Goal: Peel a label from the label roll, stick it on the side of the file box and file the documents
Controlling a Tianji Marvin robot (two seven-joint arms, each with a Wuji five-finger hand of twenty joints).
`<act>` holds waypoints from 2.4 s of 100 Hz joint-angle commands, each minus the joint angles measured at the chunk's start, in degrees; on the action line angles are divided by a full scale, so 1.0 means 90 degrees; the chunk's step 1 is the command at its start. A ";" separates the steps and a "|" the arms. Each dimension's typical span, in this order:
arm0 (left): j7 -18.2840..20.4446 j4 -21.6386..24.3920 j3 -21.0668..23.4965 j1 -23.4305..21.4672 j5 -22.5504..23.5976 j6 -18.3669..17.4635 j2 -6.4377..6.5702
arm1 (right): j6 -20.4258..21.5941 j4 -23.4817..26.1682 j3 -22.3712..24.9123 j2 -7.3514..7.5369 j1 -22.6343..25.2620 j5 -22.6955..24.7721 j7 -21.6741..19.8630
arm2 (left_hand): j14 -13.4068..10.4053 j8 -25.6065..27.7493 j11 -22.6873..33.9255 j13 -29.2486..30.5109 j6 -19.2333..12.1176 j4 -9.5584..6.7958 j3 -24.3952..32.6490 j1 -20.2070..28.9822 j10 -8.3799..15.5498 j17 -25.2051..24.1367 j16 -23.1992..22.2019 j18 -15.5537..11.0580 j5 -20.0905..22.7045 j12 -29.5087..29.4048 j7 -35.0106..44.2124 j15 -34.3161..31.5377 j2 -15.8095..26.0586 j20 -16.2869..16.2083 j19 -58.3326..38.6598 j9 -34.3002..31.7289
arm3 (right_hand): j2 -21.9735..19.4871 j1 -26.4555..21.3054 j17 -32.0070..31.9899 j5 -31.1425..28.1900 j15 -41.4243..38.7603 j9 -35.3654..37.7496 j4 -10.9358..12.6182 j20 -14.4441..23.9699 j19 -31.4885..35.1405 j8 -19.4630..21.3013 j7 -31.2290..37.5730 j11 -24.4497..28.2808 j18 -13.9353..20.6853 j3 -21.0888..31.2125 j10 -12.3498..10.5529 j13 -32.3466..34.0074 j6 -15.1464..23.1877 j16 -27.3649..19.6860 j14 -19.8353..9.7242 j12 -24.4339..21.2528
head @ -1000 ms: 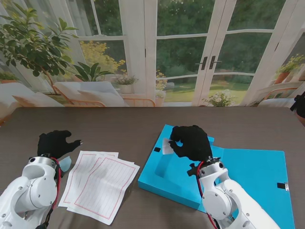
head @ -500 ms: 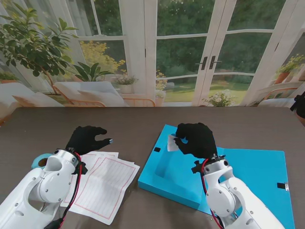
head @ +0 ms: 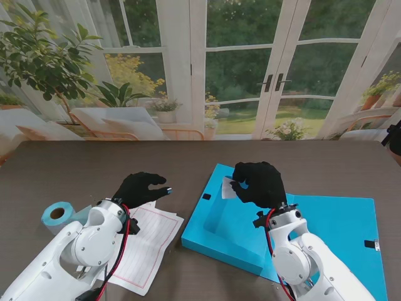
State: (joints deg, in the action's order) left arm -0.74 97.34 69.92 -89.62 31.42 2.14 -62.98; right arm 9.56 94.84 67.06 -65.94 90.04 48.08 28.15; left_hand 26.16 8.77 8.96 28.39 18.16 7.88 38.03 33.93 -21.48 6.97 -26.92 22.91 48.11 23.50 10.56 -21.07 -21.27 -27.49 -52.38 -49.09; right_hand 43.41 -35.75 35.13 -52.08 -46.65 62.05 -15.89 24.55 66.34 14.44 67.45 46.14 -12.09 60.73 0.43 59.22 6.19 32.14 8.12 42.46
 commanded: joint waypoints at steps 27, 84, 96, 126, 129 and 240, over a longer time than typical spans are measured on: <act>0.0424 0.0119 -0.0169 0.0098 -0.1045 -0.0090 -0.0133 | -0.0116 -0.0128 -0.0316 -0.0061 -0.0261 -0.0046 0.0026 | 0.0260 -0.0069 -0.0006 -0.0274 -0.0466 -0.0210 -0.0443 -0.0050 -0.0226 -0.0373 -0.0179 -0.0102 -0.0245 0.0217 -0.0219 -0.0072 0.0262 -0.0102 -0.0116 0.0149 | -0.0135 -0.0634 -0.0859 -0.0131 -0.0016 -0.0061 0.0589 -0.0060 0.0226 0.0245 0.0685 -0.0062 -0.0079 0.0308 0.0103 0.0066 0.0635 -0.0037 0.0042 0.0056; 0.1056 0.0008 -0.0390 0.0351 -0.2348 -0.0363 -0.0118 | -0.0476 -0.0319 -0.0979 -0.0222 -0.0733 -0.0369 0.0199 | 0.0185 -0.0090 -0.0166 -0.0823 -0.1134 -0.0204 -0.1010 -0.0709 -0.0228 -0.0899 -0.0245 -0.0378 -0.0552 0.0328 -0.0393 0.0446 0.0380 -0.0499 0.0590 0.0820 | 0.0287 -0.0690 -0.0864 -0.0146 -0.0015 -0.0047 0.1190 -0.0052 0.0222 0.0244 0.0685 -0.0061 -0.0115 0.0554 0.0126 0.0089 0.0596 -0.0030 0.0068 0.0049; 0.1145 -0.0070 -0.0476 0.0435 -0.2466 -0.0458 -0.0111 | -0.0565 -0.0359 -0.1064 -0.0259 -0.0802 -0.0466 0.0212 | 0.0145 -0.0128 -0.0185 -0.0868 -0.1292 -0.0204 -0.1047 -0.0687 -0.0171 -0.0921 -0.0248 -0.0426 -0.0679 0.0322 -0.0427 0.0522 0.0363 -0.0550 0.0713 0.0937 | 0.0515 -0.0700 -0.0863 -0.0152 -0.0004 -0.0043 0.1521 -0.0048 0.0224 0.0242 0.0682 -0.0064 -0.0136 0.0735 0.0121 0.0100 0.0581 -0.0048 0.0112 0.0051; 0.1048 -0.0249 -0.0693 0.0633 -0.2506 -0.0507 -0.0156 | -0.0688 -0.0322 -0.1149 -0.0309 -0.0797 -0.0683 0.0162 | 0.0157 -0.0449 -0.0170 -0.0875 -0.1318 -0.0201 -0.1180 -0.0648 -0.0137 -0.0932 -0.0302 -0.0437 -0.1177 0.0340 -0.0934 0.0616 0.0275 -0.0738 0.0886 0.1019 | 0.1123 -0.0627 -0.0877 -0.0166 0.0001 -0.0029 0.4285 -0.0038 0.0207 0.0244 0.0674 -0.0083 -0.0156 0.0712 0.0150 0.0110 0.0548 -0.0130 0.0257 0.0062; 0.1040 -0.0262 -0.0714 0.0652 -0.2514 -0.0511 -0.0160 | -0.0699 -0.0315 -0.1153 -0.0313 -0.0793 -0.0708 0.0154 | 0.0154 -0.0457 -0.0175 -0.0876 -0.1317 -0.0204 -0.1174 -0.0629 -0.0131 -0.0932 -0.0304 -0.0432 -0.1180 0.0341 -0.0940 0.0619 0.0267 -0.0748 0.0894 0.1031 | 0.1097 -0.0624 -0.0877 -0.0170 0.0001 -0.0030 0.4796 -0.0037 0.0206 0.0247 0.0671 -0.0085 -0.0157 0.0568 0.0154 0.0113 0.0546 -0.0130 0.0248 0.0063; 0.0786 -0.0914 -0.1399 0.1213 -0.2735 -0.1116 -0.0299 | -0.1098 0.0119 -0.1117 -0.0408 -0.0603 -0.1404 -0.0154 | -0.0061 -0.0515 -0.0063 -0.0935 -0.1867 -0.0205 -0.0323 -0.0115 0.0053 -0.0938 -0.0462 -0.0597 -0.1253 0.0731 -0.0950 0.0390 -0.0457 -0.1063 0.1074 0.1190 | 0.0856 -0.0428 -0.0920 -0.0246 -0.0013 -0.0039 0.7857 -0.0018 0.0198 0.0354 0.0525 -0.0103 -0.0202 0.0063 0.0229 0.0087 0.0347 -0.0096 0.0267 0.0079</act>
State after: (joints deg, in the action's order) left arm 6.02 89.86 57.68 -78.99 7.78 -6.97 -64.58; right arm -0.08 95.47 57.23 -69.20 84.23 35.47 27.45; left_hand 25.61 4.47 7.83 20.94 3.23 7.60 34.06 32.24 -21.77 -0.40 -30.08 20.81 36.01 29.03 2.11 -16.50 -23.65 -35.79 -43.12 -39.13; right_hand 54.39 -35.67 35.13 -52.09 -46.65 62.06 45.95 24.55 66.34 17.68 72.51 46.13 -13.44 55.27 1.50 59.22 3.17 31.63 10.06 42.48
